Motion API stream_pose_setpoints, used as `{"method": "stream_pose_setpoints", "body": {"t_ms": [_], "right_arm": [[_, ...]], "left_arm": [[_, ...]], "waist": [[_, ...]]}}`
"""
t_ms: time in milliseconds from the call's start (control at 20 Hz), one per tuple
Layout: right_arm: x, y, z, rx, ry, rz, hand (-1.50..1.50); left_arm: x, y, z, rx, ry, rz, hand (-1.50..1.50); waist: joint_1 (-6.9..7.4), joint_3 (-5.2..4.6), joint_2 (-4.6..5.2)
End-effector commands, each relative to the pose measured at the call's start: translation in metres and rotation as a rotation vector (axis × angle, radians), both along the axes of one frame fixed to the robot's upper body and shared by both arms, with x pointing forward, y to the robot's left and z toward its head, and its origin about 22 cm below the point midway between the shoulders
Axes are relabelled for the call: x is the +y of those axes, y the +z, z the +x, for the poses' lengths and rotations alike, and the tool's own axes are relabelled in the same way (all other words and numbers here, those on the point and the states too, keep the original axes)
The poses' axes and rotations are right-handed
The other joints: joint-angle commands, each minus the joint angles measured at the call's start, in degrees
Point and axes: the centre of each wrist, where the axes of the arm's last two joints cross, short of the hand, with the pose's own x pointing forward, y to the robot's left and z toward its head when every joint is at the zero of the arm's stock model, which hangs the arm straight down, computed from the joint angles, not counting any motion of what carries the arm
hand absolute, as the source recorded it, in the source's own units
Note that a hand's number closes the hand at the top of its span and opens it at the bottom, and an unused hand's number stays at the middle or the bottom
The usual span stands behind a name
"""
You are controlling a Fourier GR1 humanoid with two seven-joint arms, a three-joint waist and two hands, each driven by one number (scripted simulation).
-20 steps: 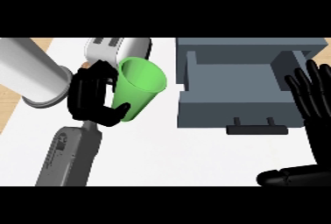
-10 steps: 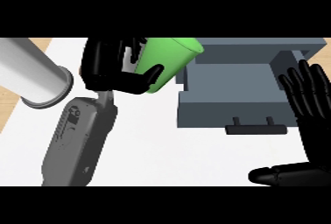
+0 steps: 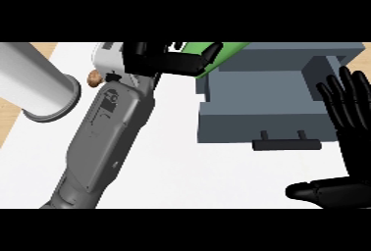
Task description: Pick up the cup, place it into the drawer and close the drawer
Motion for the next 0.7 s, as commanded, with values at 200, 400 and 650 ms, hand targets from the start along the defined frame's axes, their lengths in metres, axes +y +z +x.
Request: {"method": "stream_pose_setpoints", "body": {"t_ms": [200, 400, 650], "right_arm": [[0.003, 0.002, -0.01, -0.012, 0.001, -0.004, -1.5], [0.0, -0.005, 0.002, 0.005, 0.016, 0.01, -1.5], [0.006, -0.002, 0.008, -0.023, 0.009, -0.018, -1.5]], "left_arm": [[-0.034, -0.005, 0.021, 0.043, 0.028, 0.068, 1.5], [-0.05, -0.004, 0.031, 0.078, 0.046, 0.08, 1.5], [-0.055, -0.016, 0.038, 0.093, 0.047, 0.108, 1.5]], "waist": [[-0.7, 0.0, 0.09], [-1.49, 0.02, 0.36], [-1.58, 0.02, 0.4]]}}
